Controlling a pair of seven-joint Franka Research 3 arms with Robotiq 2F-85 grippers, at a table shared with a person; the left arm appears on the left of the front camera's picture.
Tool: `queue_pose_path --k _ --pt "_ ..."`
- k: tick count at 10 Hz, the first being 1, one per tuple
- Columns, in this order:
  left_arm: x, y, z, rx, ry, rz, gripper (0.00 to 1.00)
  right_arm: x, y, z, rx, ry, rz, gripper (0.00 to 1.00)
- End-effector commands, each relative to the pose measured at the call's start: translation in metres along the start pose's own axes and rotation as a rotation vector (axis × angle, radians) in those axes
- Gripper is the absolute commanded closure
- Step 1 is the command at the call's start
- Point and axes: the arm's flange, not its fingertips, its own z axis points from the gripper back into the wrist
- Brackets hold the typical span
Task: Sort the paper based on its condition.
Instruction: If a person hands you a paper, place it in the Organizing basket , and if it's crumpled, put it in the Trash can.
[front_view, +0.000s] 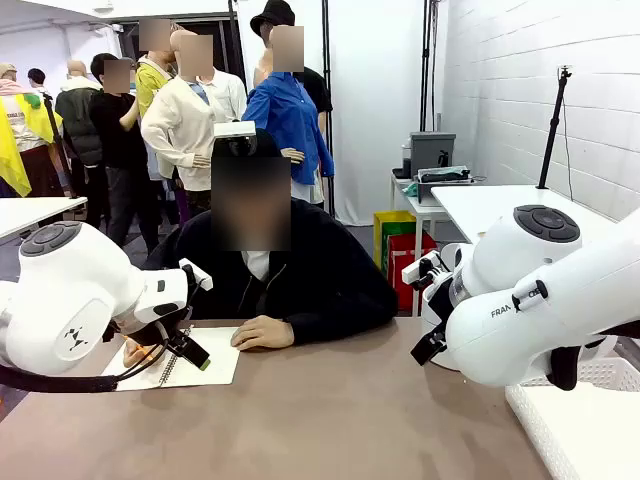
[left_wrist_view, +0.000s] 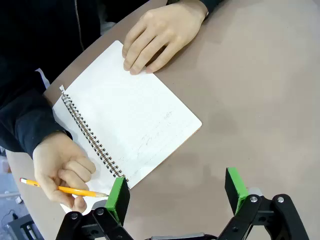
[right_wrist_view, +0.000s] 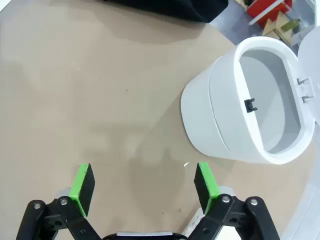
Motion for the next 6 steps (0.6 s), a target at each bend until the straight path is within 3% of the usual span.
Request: queue_pose_path --k 1,6 --pt "0.0 0.0 0.0 0.0 0.0 0.0 0.0 0.0 0.0 0.0 0.0 0.0 0.0 0.0" --pt "0.0 0.0 0.0 0.0 0.0 0.0 0.0 0.0 0.0 0.0 0.0 0.0 0.0 0.0"
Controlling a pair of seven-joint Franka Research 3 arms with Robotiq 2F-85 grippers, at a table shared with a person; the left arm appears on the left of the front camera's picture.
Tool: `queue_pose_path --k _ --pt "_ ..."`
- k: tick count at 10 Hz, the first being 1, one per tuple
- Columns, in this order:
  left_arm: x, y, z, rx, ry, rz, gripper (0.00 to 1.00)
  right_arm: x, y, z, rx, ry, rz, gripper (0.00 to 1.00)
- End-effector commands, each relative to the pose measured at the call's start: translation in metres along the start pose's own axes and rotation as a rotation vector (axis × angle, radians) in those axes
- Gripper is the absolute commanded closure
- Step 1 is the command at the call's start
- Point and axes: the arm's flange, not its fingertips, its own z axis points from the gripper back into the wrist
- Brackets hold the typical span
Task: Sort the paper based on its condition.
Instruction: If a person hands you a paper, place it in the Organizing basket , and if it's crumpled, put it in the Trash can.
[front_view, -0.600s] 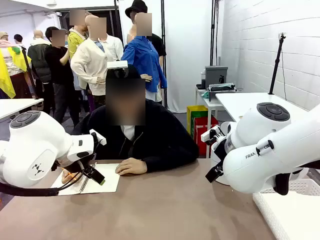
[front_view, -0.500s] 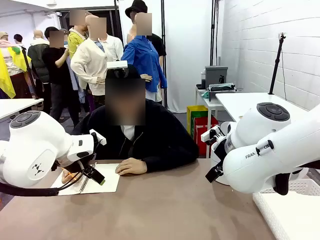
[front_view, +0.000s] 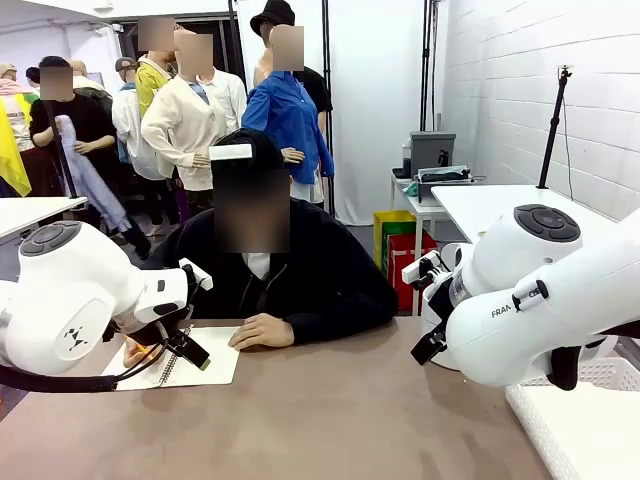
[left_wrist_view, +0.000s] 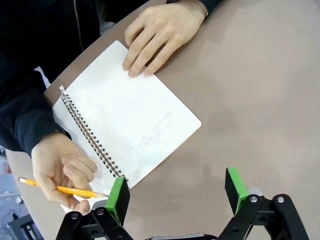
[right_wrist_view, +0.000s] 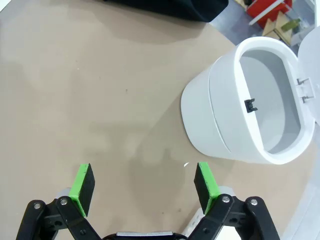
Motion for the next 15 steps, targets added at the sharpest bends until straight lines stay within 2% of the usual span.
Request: queue_pose_path --k 1,13,14,15 --pt "0.0 0.0 0.0 0.0 0.0 0.001 0.0 0.0 0.0 0.0 0.0 0.0 -0.001 0.0" --pt "0.0 0.0 0.0 0.0 0.0 0.0 0.0 0.0 0.0 0.0 0.0 0.0 0.0 0.0" --pt "0.001 -0.004 0.014 -0.042 0.029 -0.033 0.0 0.002 -0.001 0.011 -0.082 -0.044 0.078 0.0" --pt "0.005 -0.008 0.028 -0.071 0.041 -0.067 0.0 0.002 0.003 0.02 -0.107 -0.042 0.096 0.0"
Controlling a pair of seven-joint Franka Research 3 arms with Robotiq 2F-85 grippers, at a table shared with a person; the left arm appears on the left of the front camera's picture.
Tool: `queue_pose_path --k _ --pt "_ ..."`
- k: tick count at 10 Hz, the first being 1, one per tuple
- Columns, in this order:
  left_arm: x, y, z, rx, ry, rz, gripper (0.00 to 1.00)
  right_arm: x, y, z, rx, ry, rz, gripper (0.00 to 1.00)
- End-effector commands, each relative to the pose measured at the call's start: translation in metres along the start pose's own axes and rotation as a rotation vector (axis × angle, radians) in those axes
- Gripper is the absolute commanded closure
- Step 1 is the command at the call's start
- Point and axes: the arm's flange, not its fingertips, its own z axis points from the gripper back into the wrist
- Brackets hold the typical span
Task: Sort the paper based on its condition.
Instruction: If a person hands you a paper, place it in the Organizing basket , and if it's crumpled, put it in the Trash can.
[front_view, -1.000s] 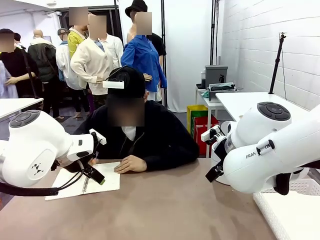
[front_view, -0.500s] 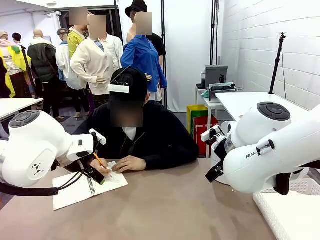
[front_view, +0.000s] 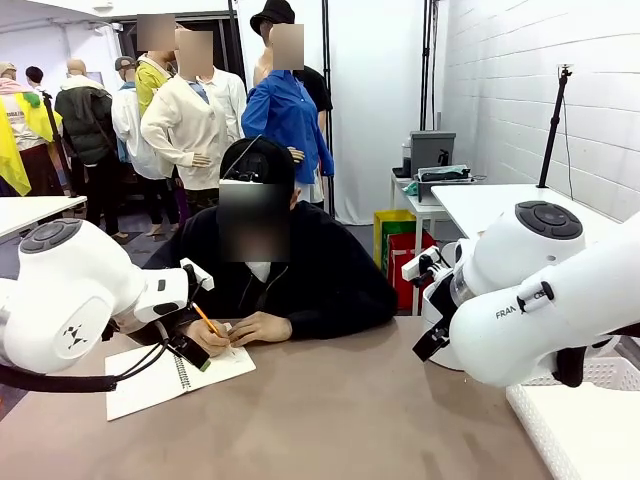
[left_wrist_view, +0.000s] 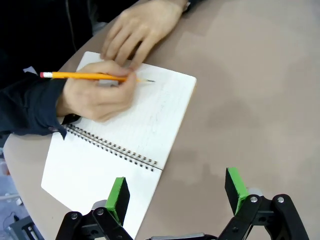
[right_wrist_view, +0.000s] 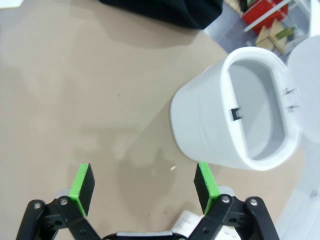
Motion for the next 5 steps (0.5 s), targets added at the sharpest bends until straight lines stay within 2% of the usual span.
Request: queue_pose_path --k 1,4,5 --pt "0.003 -0.002 0.033 -0.095 0.029 -0.063 0.0 -0.006 0.013 0.019 -0.084 -0.017 0.046 0.0" --pt "0.021 0.005 0.076 -0.201 0.012 -0.091 0.0 -0.02 0.019 0.048 -0.148 -0.026 0.116 0.0" --pt "0.026 0.008 0.085 -0.173 0.001 -0.089 0.0 -0.018 0.022 0.055 -0.153 -0.008 0.121 0.0"
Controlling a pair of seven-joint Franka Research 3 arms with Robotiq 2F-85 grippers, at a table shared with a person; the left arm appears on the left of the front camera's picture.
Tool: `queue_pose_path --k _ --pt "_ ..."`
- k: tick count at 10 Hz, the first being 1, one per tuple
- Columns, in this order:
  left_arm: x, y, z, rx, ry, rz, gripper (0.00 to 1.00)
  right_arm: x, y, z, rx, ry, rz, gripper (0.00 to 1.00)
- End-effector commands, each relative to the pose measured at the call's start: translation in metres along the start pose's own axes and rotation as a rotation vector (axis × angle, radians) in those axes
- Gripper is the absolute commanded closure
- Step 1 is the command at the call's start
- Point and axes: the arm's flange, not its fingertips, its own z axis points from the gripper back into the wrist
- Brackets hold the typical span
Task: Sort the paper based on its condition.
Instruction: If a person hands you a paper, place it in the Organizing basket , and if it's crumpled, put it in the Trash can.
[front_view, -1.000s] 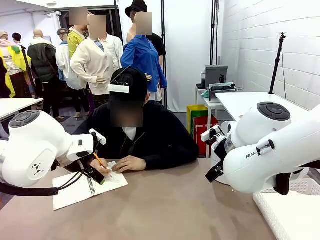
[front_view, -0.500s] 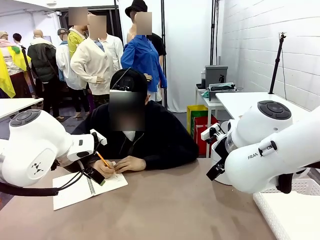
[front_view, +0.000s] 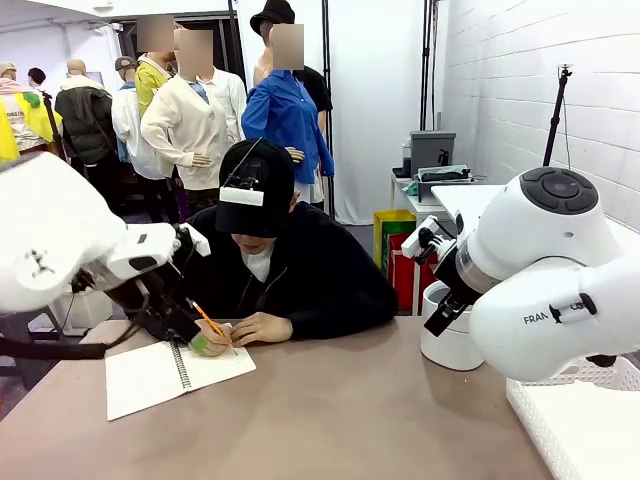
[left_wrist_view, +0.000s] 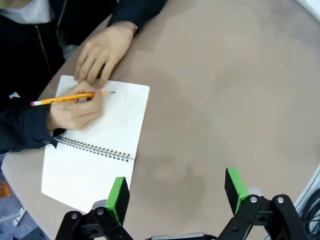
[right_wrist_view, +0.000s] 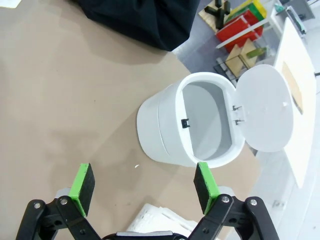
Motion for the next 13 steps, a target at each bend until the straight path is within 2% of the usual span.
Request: queue_pose_path --k 1,2,3,9,10,13 --pt "0.005 0.013 0.015 -0.009 -0.021 -0.015 0.0 -0.031 0.028 0.019 -0.025 0.055 -0.019 0.0" --pt "0.008 0.012 0.021 -0.015 -0.042 -0.043 0.0 0.0 0.0 0.0 0.0 0.0 0.0 0.0" --pt "0.006 0.004 0.014 0.001 -0.012 0.001 0.0 0.0 0.0 0.0 0.0 0.0 0.0 0.0" --pt "0.007 0.004 0.016 0.007 -0.006 -0.012 0.0 -0.001 0.0 0.004 0.0 0.017 -0.012 0.0" --pt "0.011 -0.001 0.026 -0.03 -0.022 -0.049 0.0 0.009 0.003 0.013 0.074 -0.059 -0.015 0.0" --pt "0.014 -0.008 0.058 -0.159 -0.04 -0.093 0.0 0.033 0.014 0.035 0.212 -0.139 0.004 0.0"
